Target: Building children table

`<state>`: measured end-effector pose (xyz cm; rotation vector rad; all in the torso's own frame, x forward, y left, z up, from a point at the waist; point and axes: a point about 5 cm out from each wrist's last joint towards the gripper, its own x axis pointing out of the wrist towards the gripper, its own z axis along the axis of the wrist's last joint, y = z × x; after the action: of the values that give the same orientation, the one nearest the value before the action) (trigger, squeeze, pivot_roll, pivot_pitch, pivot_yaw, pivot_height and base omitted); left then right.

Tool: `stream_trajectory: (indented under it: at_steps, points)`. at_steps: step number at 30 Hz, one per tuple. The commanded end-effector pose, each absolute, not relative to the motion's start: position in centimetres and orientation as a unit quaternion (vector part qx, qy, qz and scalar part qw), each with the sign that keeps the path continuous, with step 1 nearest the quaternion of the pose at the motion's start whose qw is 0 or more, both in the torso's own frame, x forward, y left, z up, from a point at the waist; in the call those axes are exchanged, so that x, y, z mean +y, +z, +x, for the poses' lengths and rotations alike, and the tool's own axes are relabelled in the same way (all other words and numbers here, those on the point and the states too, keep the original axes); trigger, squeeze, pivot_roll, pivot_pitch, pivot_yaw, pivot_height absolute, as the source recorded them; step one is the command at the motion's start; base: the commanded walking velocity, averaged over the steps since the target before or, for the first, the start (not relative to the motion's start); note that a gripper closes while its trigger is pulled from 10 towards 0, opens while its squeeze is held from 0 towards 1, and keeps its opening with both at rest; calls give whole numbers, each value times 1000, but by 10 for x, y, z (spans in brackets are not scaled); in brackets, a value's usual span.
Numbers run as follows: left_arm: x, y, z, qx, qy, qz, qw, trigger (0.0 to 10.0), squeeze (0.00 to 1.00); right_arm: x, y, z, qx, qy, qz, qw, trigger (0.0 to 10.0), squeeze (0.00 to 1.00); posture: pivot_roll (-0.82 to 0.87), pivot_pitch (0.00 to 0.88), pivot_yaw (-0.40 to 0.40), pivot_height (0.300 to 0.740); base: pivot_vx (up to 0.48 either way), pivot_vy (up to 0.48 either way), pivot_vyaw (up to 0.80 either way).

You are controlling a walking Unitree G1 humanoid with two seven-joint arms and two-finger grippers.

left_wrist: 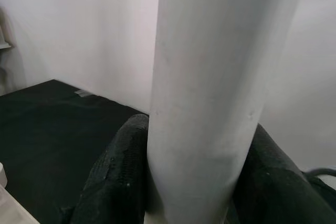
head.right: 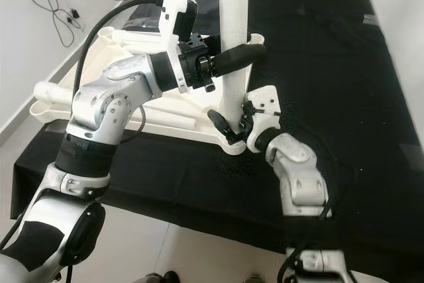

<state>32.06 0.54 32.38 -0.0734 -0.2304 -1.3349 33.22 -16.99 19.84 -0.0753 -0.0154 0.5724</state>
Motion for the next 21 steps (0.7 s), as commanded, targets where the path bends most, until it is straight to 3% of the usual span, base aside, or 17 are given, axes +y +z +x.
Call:
stream_trajectory:
  at_steps: [1, 4, 13, 14, 16, 17, 18, 21]
  points:
    - [-20, 308, 303, -63, -687, -41, 723, 0, 0, -154, 217, 338, -45, 320, -39, 945, 10000, 0, -32, 157, 106, 740, 0, 0, 0]
    - [-20, 307, 303, -62, -688, -42, 722, 0, 0, -145, 219, 336, -53, 417, -59, 905, 10000, 0, -30, 156, 107, 740, 0, 0, 0]
    - [-20, 306, 304, -62, -686, -44, 723, 0, 0, -144, 232, 346, -86, 469, -53, 877, 10000, 0, -27, 155, 104, 740, 0, 0, 0]
    - [-20, 306, 304, -62, -686, -44, 723, 0, 0, -145, 234, 347, -88, 480, -54, 871, 9412, 0, -27, 155, 104, 740, 0, 0, 0]
    - [-21, 306, 303, -63, -686, -45, 723, 0, 0, -144, 233, 348, -81, 501, -67, 859, 3176, 0, -29, 159, 99, 740, 0, 0, 0]
    - [-21, 306, 303, -63, -686, -45, 723, 0, 0, -144, 233, 348, -81, 501, -67, 859, 3176, 0, -29, 159, 99, 740, 0, 0, 0]
    - [-21, 306, 303, -63, -685, -46, 724, 0, 0, -143, 230, 347, -73, 515, -74, 851, 0, 0, -29, 161, 98, 740, 0, 0, 0]
    - [-21, 307, 303, -64, -684, -47, 725, 0, 0, -142, 227, 346, -69, 524, -74, 846, 0, 0, -29, 163, 98, 740, 0, 0, 0]
